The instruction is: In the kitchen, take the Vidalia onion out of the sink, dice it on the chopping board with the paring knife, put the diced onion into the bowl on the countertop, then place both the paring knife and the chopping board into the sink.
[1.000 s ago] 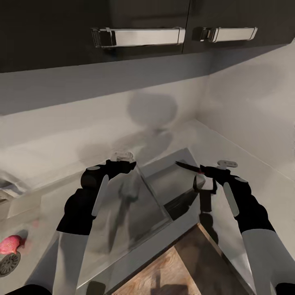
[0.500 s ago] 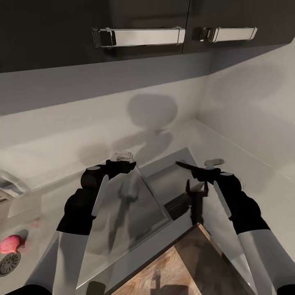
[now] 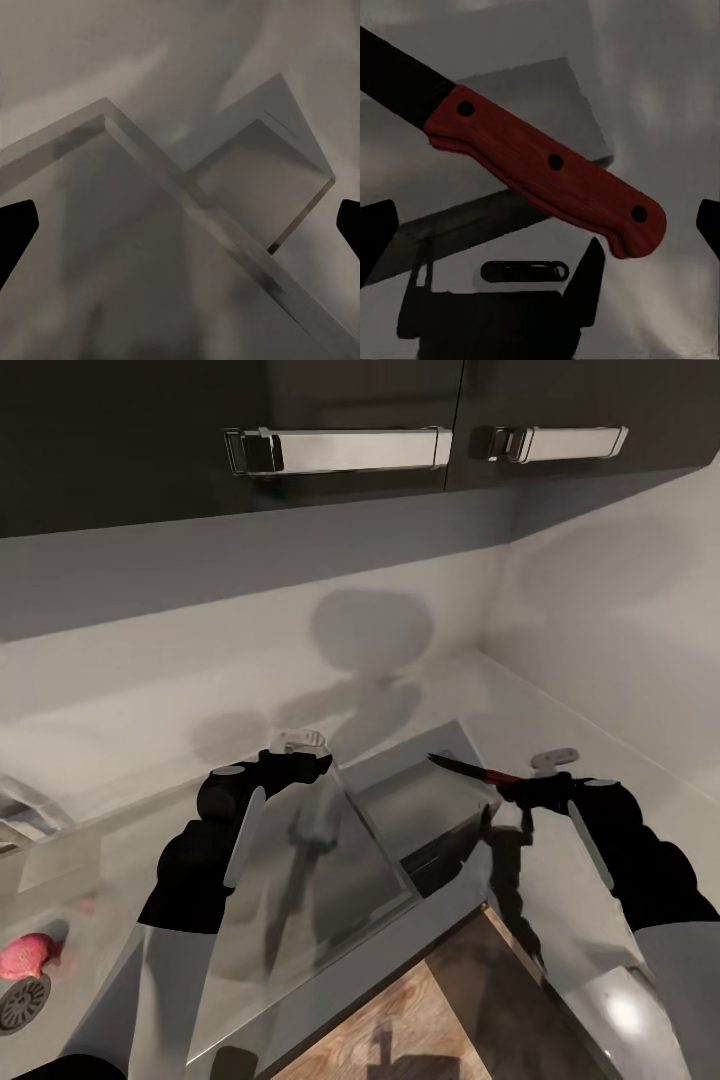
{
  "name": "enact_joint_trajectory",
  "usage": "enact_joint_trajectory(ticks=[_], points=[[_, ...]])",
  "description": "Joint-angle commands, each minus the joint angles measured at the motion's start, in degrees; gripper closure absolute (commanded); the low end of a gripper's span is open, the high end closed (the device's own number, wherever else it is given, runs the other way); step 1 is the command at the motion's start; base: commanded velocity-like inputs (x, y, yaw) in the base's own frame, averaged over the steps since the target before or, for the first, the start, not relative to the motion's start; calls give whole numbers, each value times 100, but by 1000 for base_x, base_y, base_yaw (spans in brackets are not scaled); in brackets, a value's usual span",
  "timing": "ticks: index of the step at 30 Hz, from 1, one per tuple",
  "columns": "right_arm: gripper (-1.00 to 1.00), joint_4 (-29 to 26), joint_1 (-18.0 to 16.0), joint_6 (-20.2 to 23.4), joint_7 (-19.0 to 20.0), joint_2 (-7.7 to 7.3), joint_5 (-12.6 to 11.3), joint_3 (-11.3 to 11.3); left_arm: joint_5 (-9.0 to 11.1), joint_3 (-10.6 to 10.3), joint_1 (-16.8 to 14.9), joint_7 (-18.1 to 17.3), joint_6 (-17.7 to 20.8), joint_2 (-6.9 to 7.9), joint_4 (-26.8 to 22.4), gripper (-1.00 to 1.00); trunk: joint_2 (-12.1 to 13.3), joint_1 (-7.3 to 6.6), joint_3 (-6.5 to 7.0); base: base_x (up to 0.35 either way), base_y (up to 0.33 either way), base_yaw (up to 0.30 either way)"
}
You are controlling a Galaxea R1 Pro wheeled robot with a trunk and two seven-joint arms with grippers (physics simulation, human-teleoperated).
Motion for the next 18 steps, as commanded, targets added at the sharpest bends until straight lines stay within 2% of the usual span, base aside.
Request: enact_joint_trajectory(ticks=[1,4,7,18], points=[[-100,-21,-5,99,386,-150,12,-23,3,4,-5,-15,30,-2,-5,-100,-11,3,-10,0,0,0],[-100,-71,-5,288,987,-351,14,-61,3,4,-5,-15,30,-2,-5,-100,-11,3,-10,0,0,0],[-100,-128,-6,463,1315,-450,21,-79,3,4,-5,-15,30,-2,-5,-100,-11,3,-10,0,0,0],[-100,-234,-53,581,1474,-501,41,-87,3,4,-5,-15,30,-2,1,-100,-11,3,-10,0,0,0]])
